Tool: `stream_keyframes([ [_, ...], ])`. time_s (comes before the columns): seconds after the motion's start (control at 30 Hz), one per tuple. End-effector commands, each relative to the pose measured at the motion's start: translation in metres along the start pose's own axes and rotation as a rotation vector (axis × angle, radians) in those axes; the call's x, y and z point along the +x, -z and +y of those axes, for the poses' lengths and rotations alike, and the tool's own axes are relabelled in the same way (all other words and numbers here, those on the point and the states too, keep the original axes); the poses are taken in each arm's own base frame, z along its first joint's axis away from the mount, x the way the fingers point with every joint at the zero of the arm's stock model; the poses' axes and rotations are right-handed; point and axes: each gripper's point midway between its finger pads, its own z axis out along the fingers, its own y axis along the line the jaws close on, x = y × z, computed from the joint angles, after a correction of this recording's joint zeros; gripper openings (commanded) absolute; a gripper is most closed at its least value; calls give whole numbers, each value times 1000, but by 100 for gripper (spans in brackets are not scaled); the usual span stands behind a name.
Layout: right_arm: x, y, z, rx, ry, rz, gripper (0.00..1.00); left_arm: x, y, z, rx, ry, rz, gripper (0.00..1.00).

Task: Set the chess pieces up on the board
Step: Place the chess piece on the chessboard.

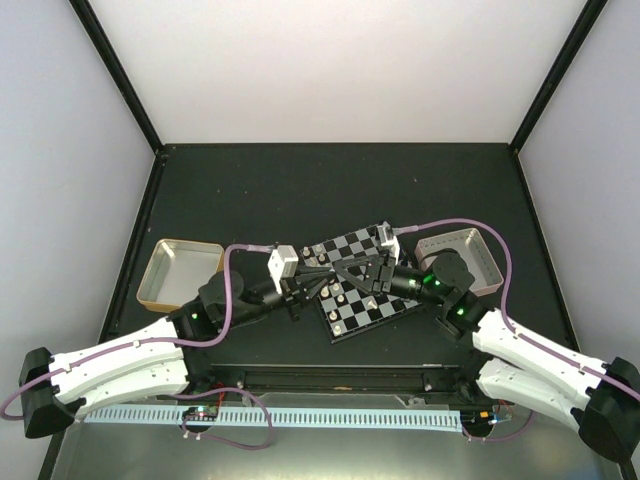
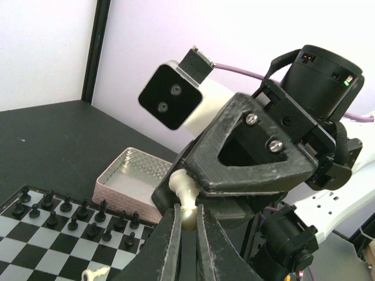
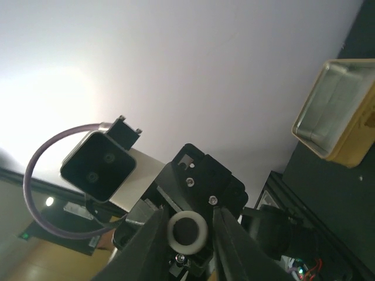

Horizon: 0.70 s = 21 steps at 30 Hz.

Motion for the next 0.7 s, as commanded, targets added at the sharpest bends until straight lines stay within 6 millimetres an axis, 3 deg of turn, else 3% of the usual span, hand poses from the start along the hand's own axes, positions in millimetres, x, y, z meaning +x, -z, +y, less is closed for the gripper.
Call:
stream_keyframes([
  [0.0,3,1,-16,70,-1,5,32,-10,0,2,-32,-14,-17,2],
  [0.1,-4,7,-27,154,25,-42,51,10,2,19,-123,9,77,2],
  [0.2,-13,18,-43,273,61,-104,59,37,10,36,-211,35,195,2],
  [0.47,-33,67,-96,655,126,-267,62,95,42,66,-420,127,538,2],
  [0.67,-40,96,-118,822,165,-334,62,140,45,77,-478,205,854,2],
])
